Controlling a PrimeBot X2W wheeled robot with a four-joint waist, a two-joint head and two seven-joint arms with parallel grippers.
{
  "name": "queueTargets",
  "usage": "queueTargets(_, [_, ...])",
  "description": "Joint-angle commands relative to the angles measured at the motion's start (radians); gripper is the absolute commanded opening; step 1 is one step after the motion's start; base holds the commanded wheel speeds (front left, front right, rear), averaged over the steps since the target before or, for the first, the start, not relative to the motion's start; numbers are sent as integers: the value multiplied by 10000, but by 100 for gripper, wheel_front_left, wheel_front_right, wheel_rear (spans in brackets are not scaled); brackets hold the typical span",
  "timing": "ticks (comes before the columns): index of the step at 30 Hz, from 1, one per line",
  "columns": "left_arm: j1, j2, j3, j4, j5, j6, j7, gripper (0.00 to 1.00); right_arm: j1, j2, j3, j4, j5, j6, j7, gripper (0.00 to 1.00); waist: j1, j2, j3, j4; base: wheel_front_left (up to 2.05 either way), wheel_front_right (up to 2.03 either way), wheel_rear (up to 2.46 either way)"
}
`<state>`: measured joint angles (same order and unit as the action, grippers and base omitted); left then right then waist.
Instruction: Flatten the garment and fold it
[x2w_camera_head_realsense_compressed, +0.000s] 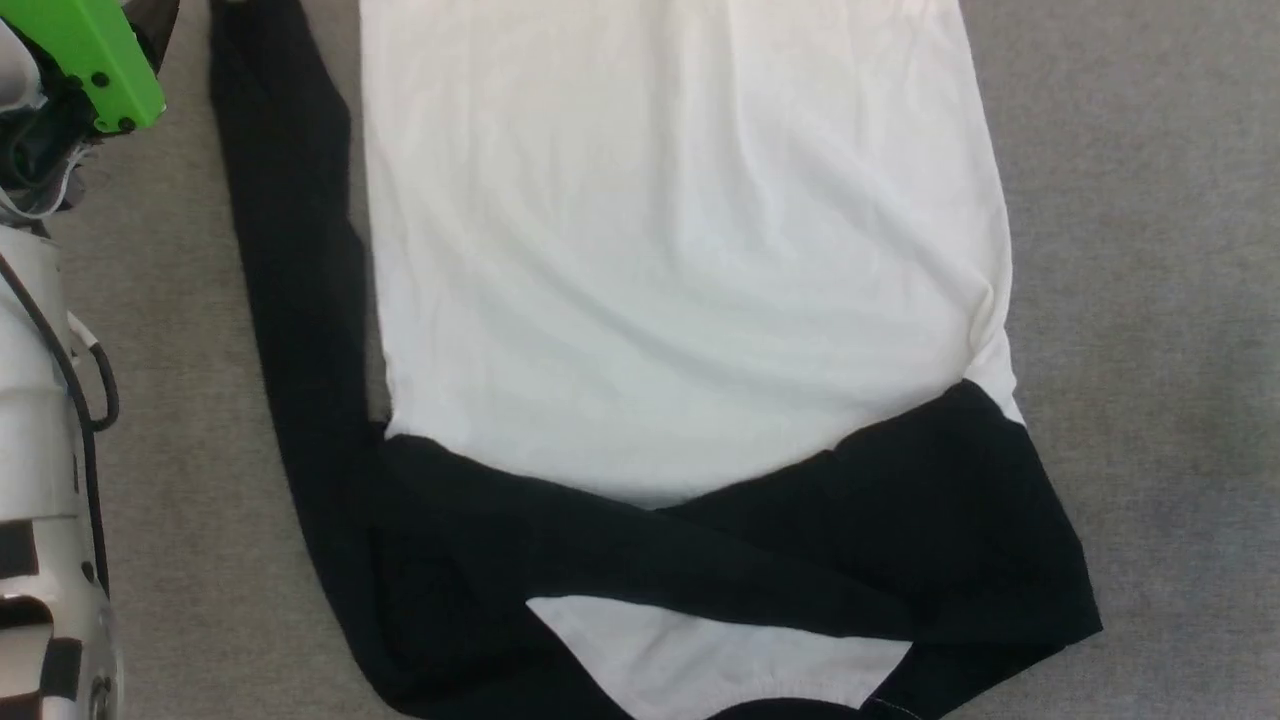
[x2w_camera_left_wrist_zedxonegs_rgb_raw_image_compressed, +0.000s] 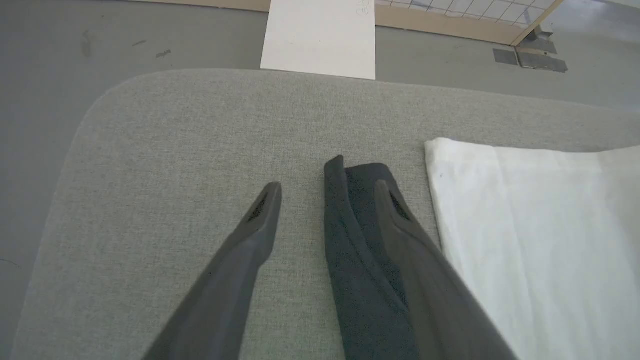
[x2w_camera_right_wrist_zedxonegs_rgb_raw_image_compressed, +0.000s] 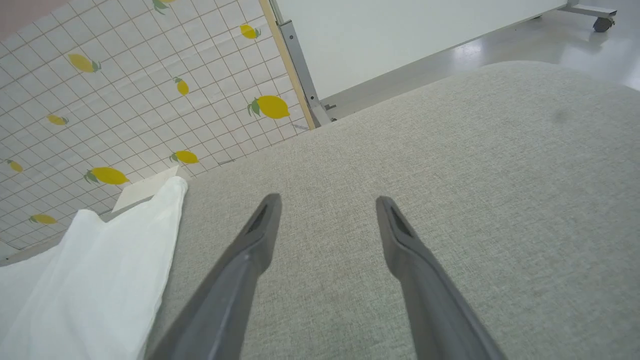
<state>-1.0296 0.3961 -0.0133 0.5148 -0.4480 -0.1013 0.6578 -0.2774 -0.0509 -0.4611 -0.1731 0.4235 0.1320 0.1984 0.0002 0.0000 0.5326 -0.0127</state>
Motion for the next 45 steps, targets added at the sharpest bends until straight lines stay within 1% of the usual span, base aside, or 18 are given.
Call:
queueTargets(1, [-254, 66, -59, 89, 76, 52, 169, 100, -133, 6, -74, -57, 40, -13, -83, 100, -2, 0, 828, -265, 0, 0, 0])
queueTargets(5, [-392, 175, -240, 212, 228, 49, 208, 100, -82, 6, -246, -37, 173, -13, -141, 100, -2, 0, 1061, -296, 0, 0, 0])
queueTargets(13, [-294, 317, -293, 549, 358, 268, 44, 100, -99, 6, -352, -35, 267, -13, -212, 100, -2, 0, 1308, -333, 0, 0, 0])
queueTargets(14, [-284, 330, -292, 543, 388, 294, -76, 44, -106, 6, -357, -37, 259, -13, -212, 100, -2, 0, 1314, -326, 0, 0, 0])
queueTargets(15, [-277, 307, -242, 555, 375, 362, -238, 29, -121, 6, -358, -35, 244, -13, -208, 100, -2, 0, 1307, -313, 0, 0, 0])
queueTargets(16, [-264, 282, -211, 590, 360, 422, -310, 0, -135, 6, -354, -29, 227, -13, -207, 100, -2, 0, 1282, -290, 0, 0, 0])
queueTargets(19, [-230, 147, 0, 662, 201, 622, -686, 0, -148, 6, -320, 33, 195, -13, -195, 100, -2, 0, 1079, -179, 0, 0, 0])
queueTargets(22, [-109, 37, 390, 680, -48, 840, -1326, 0, -143, 7, -272, 152, 133, -13, -187, 100, -2, 0, 742, -32, 0, 0, 0])
queueTargets(29, [847, 270, 1201, 964, -331, 1144, -2737, 0, -40, 7, -280, 348, -104, -13, -70, 100, -2, 0, -452, 535, 0, 0, 0])
queueTargets(30, [1793, 376, 1791, 1412, -705, 1174, -3394, 0, 220, 7, -387, 506, -222, -13, 121, 100, -2, 0, -1559, 1090, 0, 0, 0])
queueTargets(35, [2569, 551, 2296, 1813, -1036, 1086, -3896, 0, 498, 7, -401, 680, -192, -13, 227, 100, -2, 0, -2363, 1522, 0, 0, 0])
queueTargets(39, [3206, 669, 2688, 1934, -1254, 1112, -4258, 0, 783, 7, -358, 830, -102, -13, 202, 100, -2, 0, -2885, 1735, 0, 0, 0])
queueTargets(43, [3856, 743, 2911, 1663, -1387, 1048, -4464, 0, 988, 7, -263, 1063, 29, -13, 117, 100, -2, 0, -3271, 1763, 0, 0, 0])
queueTargets(45, [4196, 681, 2955, 1362, -1421, 1001, -4603, 0, 1079, 7, -196, 1192, 97, -13, 39, 100, -2, 0, -3429, 1741, 0, 0, 0])
